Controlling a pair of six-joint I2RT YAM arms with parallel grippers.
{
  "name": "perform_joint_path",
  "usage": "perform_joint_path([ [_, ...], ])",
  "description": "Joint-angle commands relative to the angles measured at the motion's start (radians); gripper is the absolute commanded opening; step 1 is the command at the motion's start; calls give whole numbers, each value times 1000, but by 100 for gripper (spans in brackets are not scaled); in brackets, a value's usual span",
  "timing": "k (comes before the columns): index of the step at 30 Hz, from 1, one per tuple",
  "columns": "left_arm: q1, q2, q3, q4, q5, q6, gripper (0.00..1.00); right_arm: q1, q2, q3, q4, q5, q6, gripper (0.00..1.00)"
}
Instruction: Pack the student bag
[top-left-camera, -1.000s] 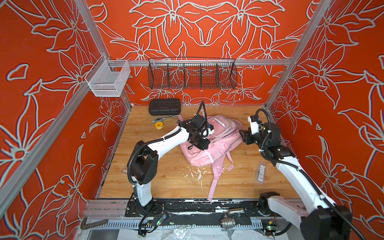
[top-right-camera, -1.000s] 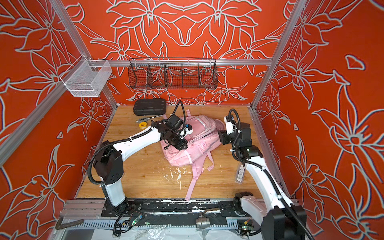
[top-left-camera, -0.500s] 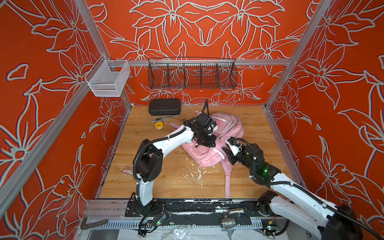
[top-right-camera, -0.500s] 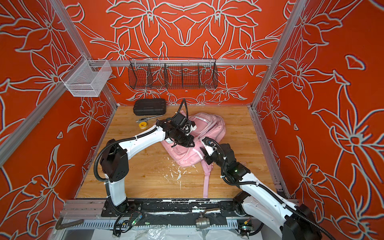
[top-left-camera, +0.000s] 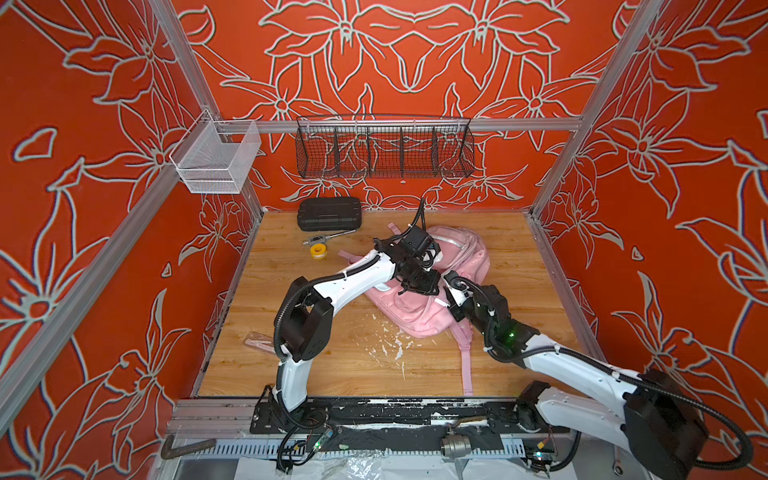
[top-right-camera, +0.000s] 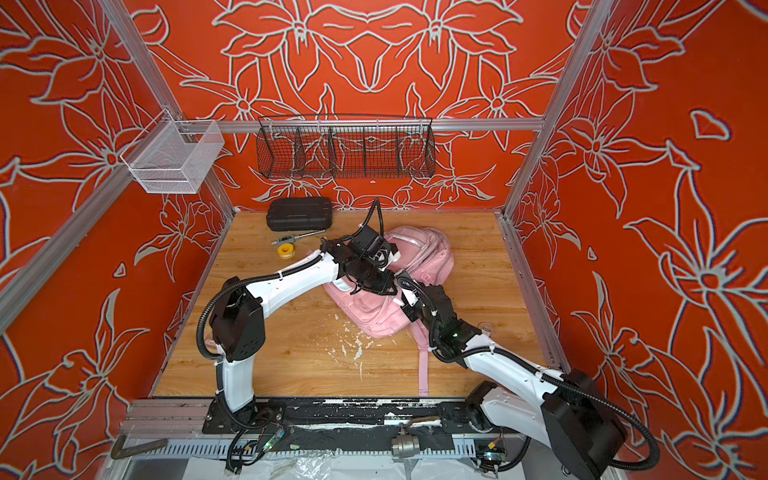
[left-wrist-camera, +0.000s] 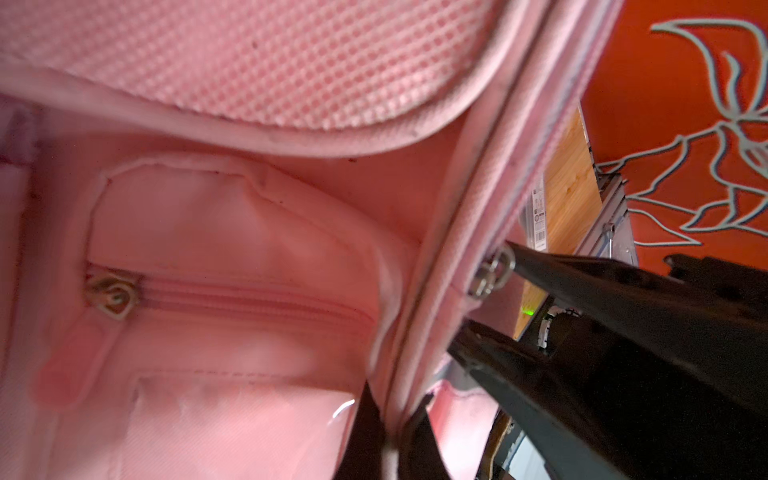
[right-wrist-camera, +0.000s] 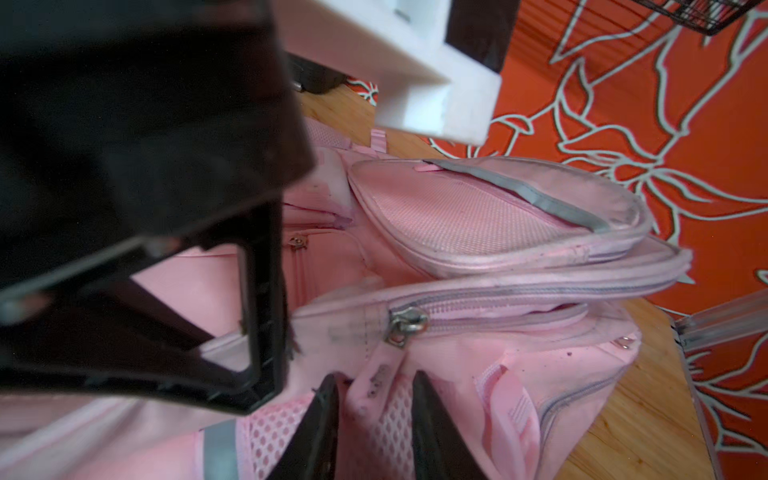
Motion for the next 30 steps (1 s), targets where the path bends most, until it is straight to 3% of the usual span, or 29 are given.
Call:
perform_joint_path([
  [1, -10, -10, 44, 48, 82, -2, 0, 7, 24, -10, 60, 39, 1, 35],
  [10, -37, 17, 85, -9, 42, 38, 0, 7, 94, -1, 128, 43, 29, 41],
  [22, -43, -37, 33, -11, 37, 64, 0, 2, 65, 18, 47, 21, 87, 27],
  [30, -40, -72, 34, -86, 75, 162, 0, -24, -57, -17, 5, -83, 83, 17],
])
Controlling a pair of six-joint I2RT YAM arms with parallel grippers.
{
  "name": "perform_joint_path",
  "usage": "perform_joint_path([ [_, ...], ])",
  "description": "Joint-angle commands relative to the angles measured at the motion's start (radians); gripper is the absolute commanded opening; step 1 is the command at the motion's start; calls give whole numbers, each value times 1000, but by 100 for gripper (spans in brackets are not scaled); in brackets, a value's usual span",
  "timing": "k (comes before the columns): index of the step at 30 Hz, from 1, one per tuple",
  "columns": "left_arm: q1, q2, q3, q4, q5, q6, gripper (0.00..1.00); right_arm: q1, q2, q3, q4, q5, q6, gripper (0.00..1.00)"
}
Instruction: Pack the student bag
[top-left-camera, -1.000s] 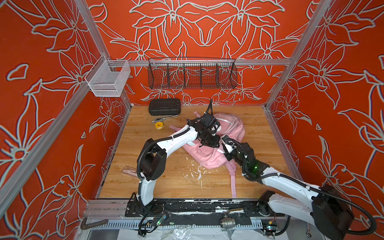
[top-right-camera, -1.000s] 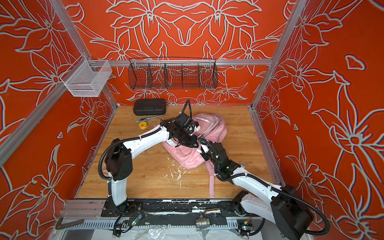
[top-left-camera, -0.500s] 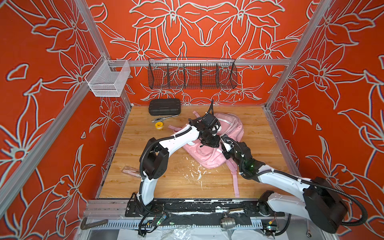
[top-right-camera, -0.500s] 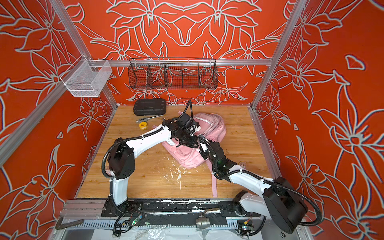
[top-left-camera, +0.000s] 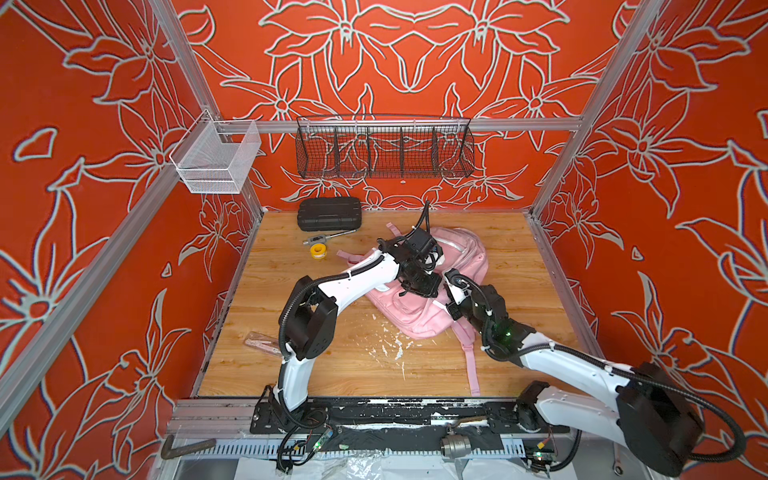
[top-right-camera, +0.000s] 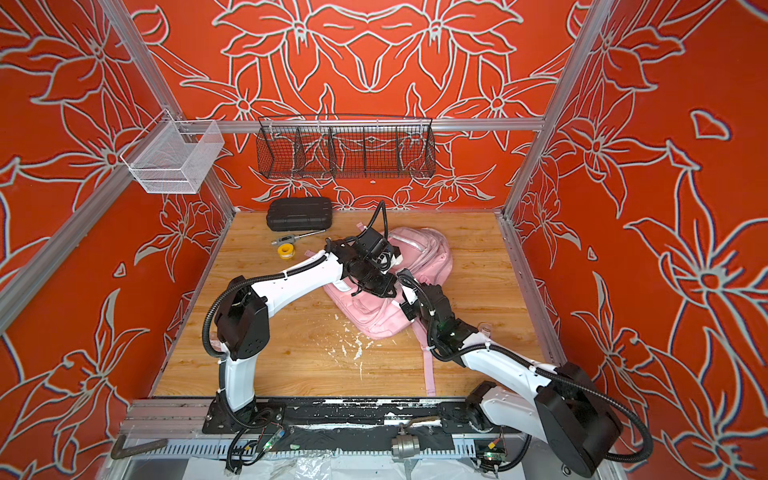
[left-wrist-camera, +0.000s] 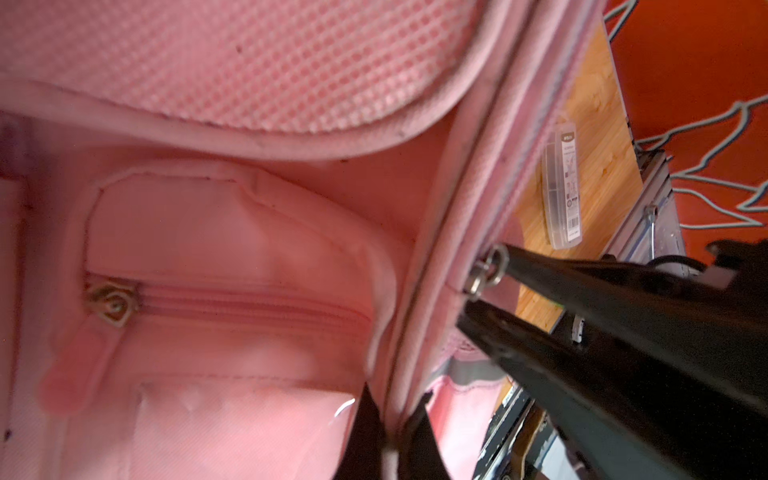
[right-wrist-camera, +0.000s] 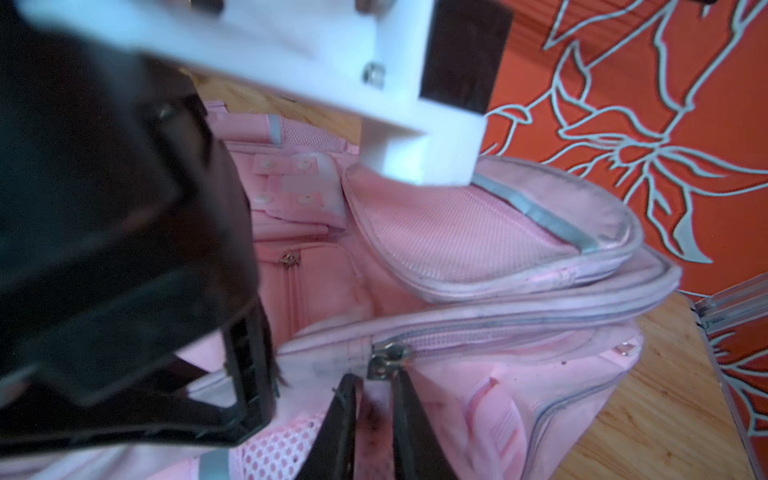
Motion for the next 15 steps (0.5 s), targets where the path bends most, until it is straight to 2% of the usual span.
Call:
perform_joint_path([
  [1, -25, -96, 3, -26, 122, 85, 0, -25, -63, -14, -38, -77, 15, 16],
  [10, -8, -124, 2, -106, 134, 182, 0, -112, -190, -28, -162, -279, 31, 11],
  [13, -7, -126, 6, -114, 125, 184, 0, -139, -216, -21, -214, -329, 26, 12],
  [15, -7, -126, 7, -115, 119, 184, 0, -147, -229, -14, -243, -349, 21, 15],
])
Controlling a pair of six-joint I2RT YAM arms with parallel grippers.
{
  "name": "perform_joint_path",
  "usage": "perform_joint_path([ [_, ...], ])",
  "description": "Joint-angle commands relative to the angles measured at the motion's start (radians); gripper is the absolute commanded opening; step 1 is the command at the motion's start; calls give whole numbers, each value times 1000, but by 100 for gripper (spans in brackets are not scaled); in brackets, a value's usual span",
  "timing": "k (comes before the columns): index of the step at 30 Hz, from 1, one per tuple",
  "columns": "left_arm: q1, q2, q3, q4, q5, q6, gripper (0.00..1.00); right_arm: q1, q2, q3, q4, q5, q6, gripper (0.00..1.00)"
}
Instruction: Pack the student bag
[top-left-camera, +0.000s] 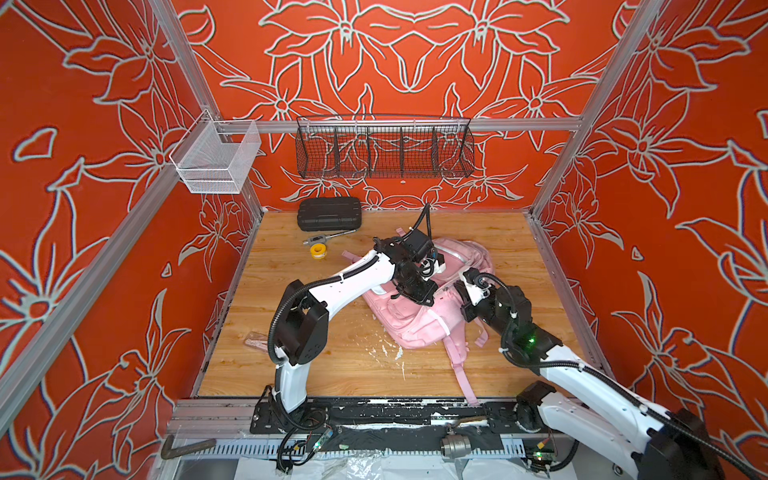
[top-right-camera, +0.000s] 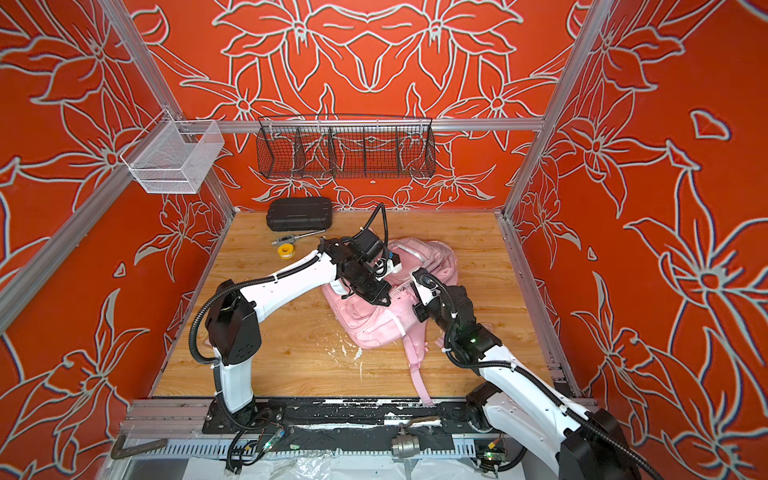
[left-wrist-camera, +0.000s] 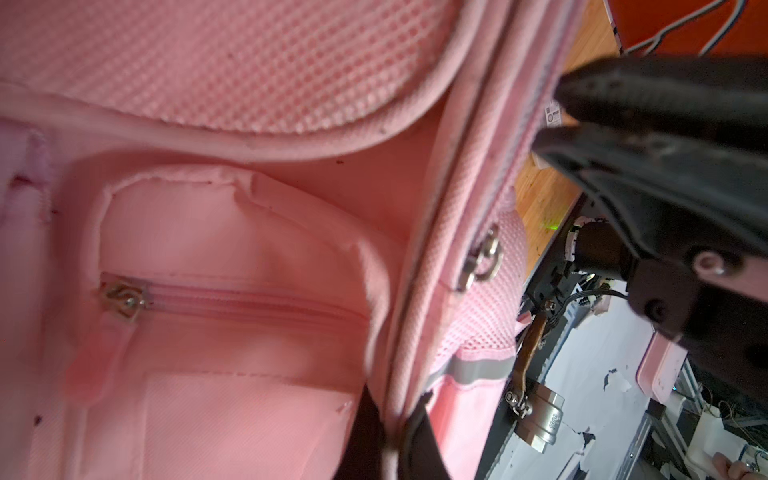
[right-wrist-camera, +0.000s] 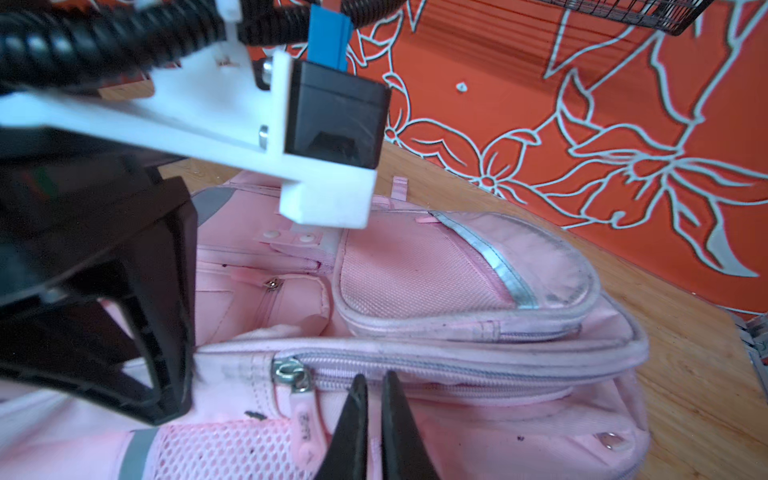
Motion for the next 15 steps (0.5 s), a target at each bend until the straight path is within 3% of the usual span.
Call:
perform_joint_path([
  [1, -2, -75, 18, 16, 65, 34, 0, -16, -25, 11, -92, -94, -1, 18],
  [7, -1, -89, 5, 34, 52, 46, 0, -32, -37, 106, -275, -125, 3, 32],
  [15, -1, -81, 22, 40, 84, 26, 0, -23, -38, 67, -241, -193, -10, 39],
])
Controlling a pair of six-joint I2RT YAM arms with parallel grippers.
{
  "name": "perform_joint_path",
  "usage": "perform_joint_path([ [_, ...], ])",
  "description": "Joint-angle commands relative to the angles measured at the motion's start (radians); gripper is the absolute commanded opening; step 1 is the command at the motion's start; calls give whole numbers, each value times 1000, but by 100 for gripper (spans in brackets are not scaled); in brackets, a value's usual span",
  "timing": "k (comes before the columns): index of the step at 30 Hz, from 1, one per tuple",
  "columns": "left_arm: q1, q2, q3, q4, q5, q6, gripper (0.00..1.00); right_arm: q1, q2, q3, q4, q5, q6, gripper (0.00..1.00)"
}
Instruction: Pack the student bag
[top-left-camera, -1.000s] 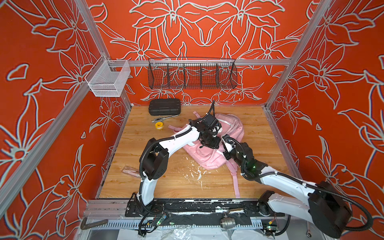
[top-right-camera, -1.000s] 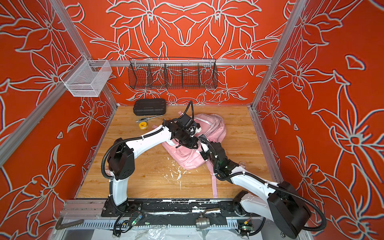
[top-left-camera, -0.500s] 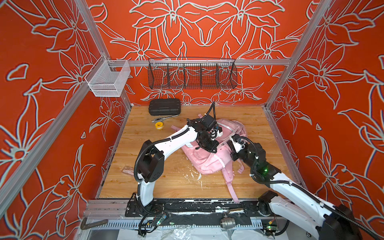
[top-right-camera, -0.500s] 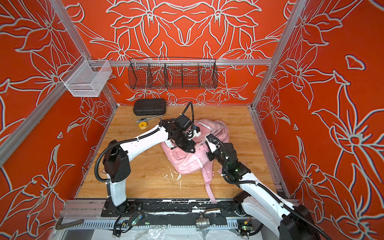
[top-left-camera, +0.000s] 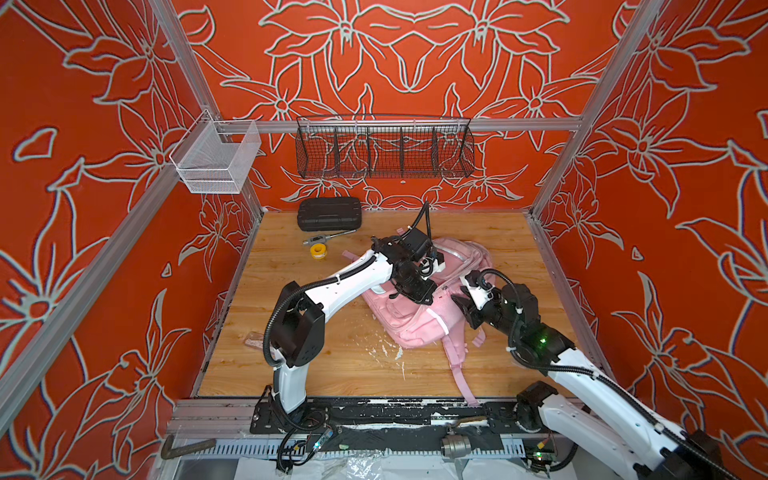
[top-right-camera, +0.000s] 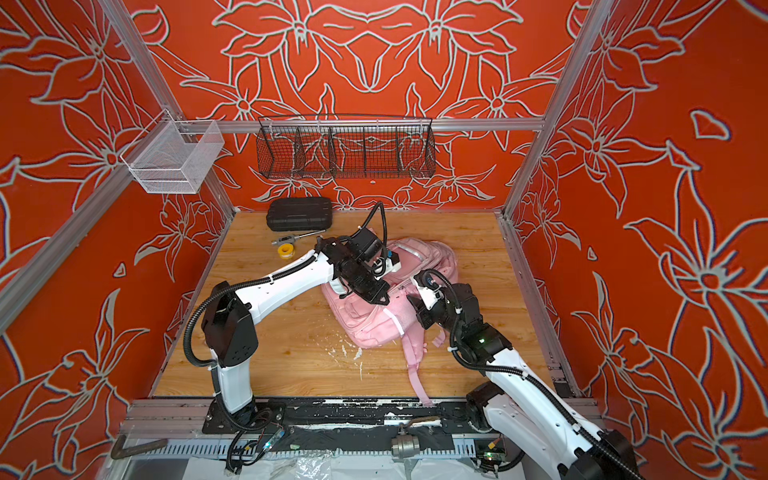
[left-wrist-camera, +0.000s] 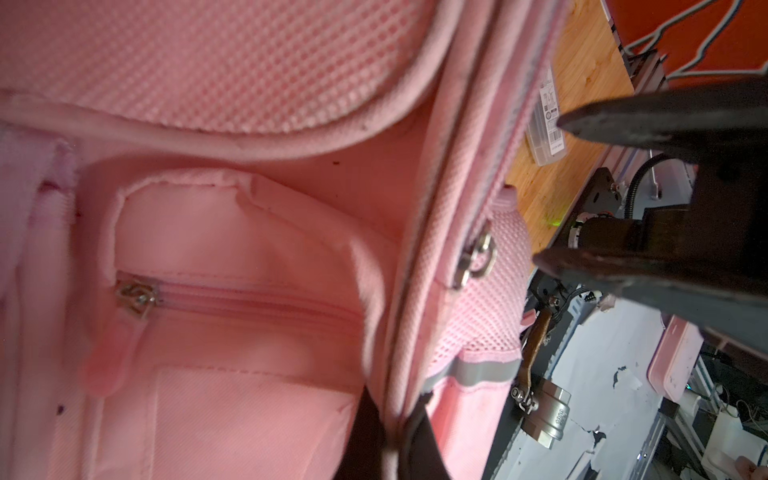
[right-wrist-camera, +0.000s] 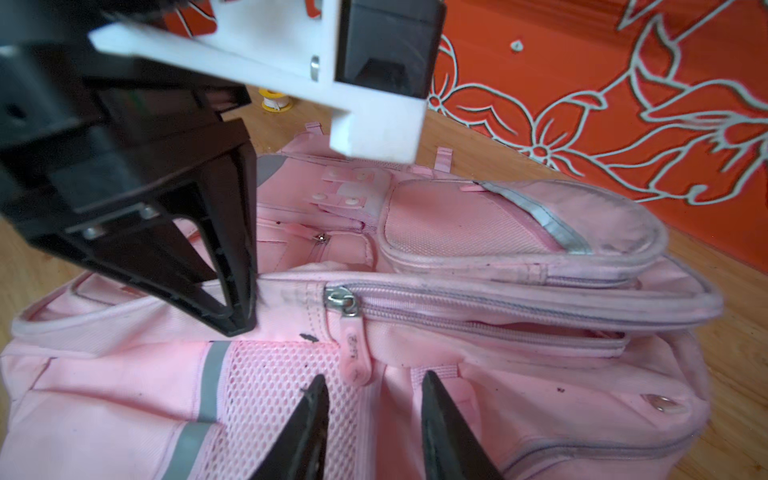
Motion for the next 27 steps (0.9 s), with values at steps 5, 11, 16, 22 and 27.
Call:
perform_joint_path([
  [5, -3, -44, 19, 62, 134, -22, 0, 29, 45, 8, 79, 24, -44, 38],
  [11, -4, -47, -2, 79, 135, -31, 0, 31, 129, 31, 111, 23, -51, 36],
  [16, -9, -67, -40, 82, 128, 4, 0, 30, 144, 26, 120, 18, -29, 30],
  [22, -9, -85, -70, 79, 132, 48, 0, 30, 145, 33, 114, -10, -19, 19],
  [27, -9, -83, -65, 53, 100, 63, 0, 29, 125, 16, 129, 70, -2, 10],
])
